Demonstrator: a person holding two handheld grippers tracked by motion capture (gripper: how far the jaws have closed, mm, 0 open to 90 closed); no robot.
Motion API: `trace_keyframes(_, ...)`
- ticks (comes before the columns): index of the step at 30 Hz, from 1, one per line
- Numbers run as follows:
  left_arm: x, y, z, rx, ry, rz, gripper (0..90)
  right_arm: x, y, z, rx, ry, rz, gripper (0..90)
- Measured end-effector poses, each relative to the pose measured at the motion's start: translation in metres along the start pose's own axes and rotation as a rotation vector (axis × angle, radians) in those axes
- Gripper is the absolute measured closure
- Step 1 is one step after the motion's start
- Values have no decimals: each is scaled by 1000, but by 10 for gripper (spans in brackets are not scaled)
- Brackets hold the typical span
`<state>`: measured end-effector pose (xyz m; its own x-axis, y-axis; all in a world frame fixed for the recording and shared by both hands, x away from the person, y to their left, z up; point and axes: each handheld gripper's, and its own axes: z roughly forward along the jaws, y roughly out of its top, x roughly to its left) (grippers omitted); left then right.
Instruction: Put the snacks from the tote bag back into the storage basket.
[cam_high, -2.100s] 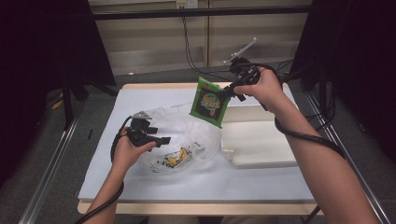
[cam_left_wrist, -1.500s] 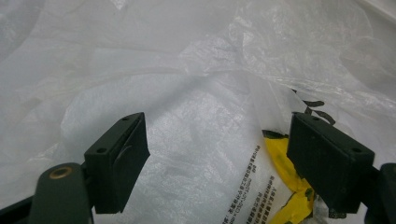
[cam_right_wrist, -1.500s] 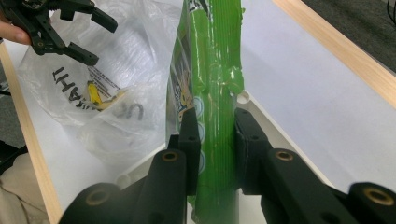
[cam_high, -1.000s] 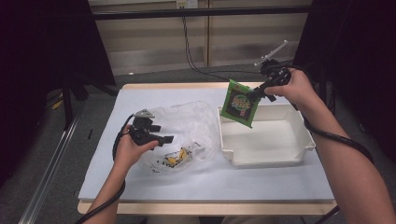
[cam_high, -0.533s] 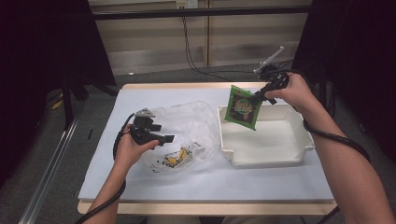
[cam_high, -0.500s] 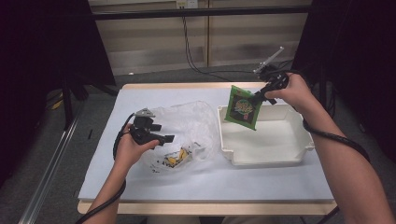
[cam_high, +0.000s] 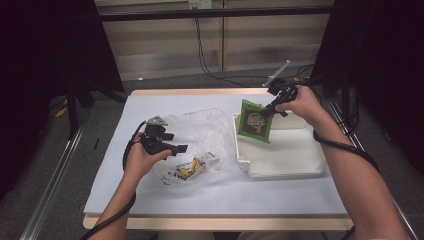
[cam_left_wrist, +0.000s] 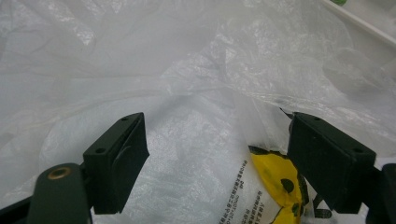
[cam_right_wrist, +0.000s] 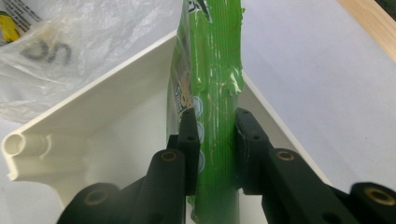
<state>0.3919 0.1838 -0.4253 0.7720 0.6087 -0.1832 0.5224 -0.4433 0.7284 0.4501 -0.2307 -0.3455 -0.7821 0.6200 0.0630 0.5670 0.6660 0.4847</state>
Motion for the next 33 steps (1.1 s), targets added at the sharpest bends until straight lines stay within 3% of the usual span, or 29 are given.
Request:
trace_keyframes(15, 1, -1, 2, -1, -5, -6, 198, -10, 2, 18, 12, 13, -12, 741)
trace_keyframes(23, 2, 0, 2, 8, -4, -3, 198, -17, 3, 24, -8, 12, -19, 737)
trace_keyframes(33, 0, -1, 4, 9, -1, 1, 198, -20, 4, 28, -32, -2, -21, 655)
